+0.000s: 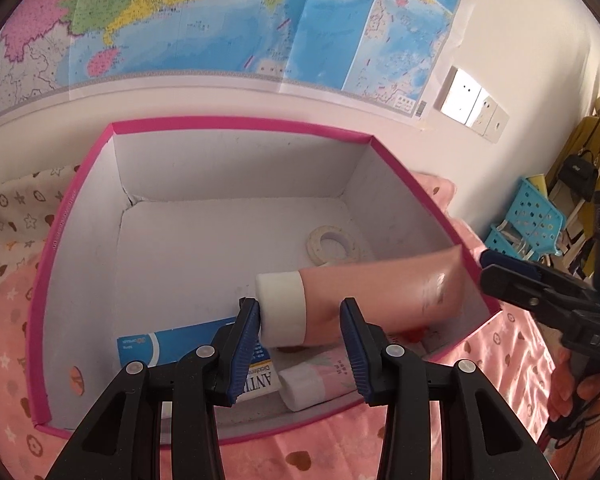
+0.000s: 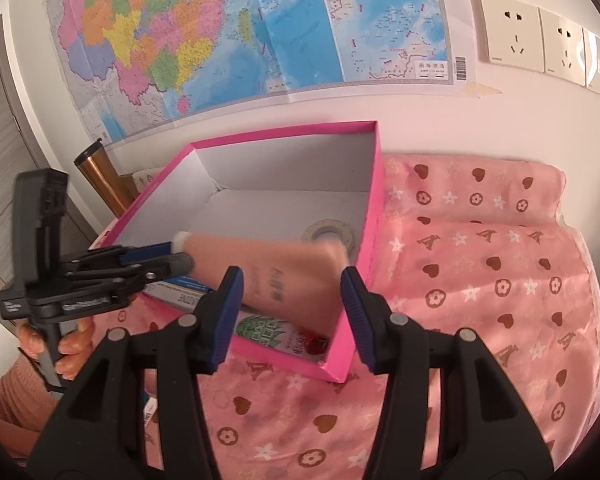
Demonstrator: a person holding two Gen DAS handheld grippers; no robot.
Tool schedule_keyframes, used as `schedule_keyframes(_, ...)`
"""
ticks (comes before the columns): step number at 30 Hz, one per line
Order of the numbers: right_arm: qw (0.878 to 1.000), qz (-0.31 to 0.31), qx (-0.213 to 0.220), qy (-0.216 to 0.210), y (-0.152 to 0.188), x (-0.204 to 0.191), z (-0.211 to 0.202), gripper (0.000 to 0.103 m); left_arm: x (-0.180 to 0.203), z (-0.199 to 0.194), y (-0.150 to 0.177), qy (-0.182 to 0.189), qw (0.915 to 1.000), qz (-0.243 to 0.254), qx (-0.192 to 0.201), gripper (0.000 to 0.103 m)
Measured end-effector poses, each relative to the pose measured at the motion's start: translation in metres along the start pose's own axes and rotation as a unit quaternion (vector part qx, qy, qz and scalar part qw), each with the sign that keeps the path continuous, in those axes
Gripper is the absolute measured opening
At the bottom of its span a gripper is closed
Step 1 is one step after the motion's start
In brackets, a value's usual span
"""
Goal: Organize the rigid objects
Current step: 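Lower the pink tube into the box and open the right tool, then move the right tool back to the teal-and-white medicine box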
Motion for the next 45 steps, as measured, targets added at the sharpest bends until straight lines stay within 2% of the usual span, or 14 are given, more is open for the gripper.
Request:
schedule_keyframes(7, 1.000, -0.003, 0.006, 0.005, 0.002, -0.004, -0.004, 0.053, -0.003, 0.009, 0.001, -0.012, 0.9998, 0.008, -0.010, 0.041)
schedule_keyframes(11, 1.000, 0.001, 0.009, -0.001, 0.007, -0.006, -0.009, 0.053, 0.002, -0.003, 0.004, -0.027, 0.9992, 0.029, 0.009, 0.044)
schedule_keyframes(16, 0.999, -0.006, 0.015, -0.032, 0.019, -0.021, -0.022, 0.053, 0.010, -0.042, 0.011, -0.042, 0.9960, 0.056, 0.056, 0.048)
schedule_keyframes(19, 0.998, -0.019, 0.018, -0.061, 0.029, -0.040, -0.031, 0.053, 0.010, -0.071, 0.021, -0.053, 0.9930, 0.066, 0.082, 0.053)
schedule_keyframes(22, 0.995, -0.035, 0.010, -0.093, 0.044, -0.063, -0.035, 0.053, 0.003, -0.093, 0.038, -0.061, 0.9922, 0.062, 0.089, 0.056)
schedule_keyframes(27, 0.988, -0.062, -0.033, -0.136, 0.081, -0.101, -0.025, 0.053, -0.019, -0.101, 0.076, -0.093, 0.9931, 0.043, 0.057, 0.056)
schedule_keyframes(33, 0.979, -0.062, -0.096, -0.168, 0.123, -0.129, -0.001, 0.053, -0.038, -0.108, 0.116, -0.112, 0.9932, 0.014, 0.028, 0.056)
schedule_keyframes(40, 0.967, -0.075, -0.138, -0.200, 0.160, -0.163, 0.006, 0.053, -0.049, -0.114, 0.152, -0.095, 0.9953, -0.020, 0.002, 0.056)
schedule_keyframes(45, 0.965, -0.074, -0.148, -0.204, 0.164, -0.170, 0.010, 0.053, -0.046, -0.114, 0.172, -0.071, 0.9970, -0.026, -0.019, 0.056)
Point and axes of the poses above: each gripper's, at about its wrist camera, not at the fingertips, and z roughly the way its jaws point, x to its right, y to its underside, the point moved 9 cm from there along z, roughly the way its jaws point, and after that the axes turned 9 degrees about y, right-handed, at the moved point
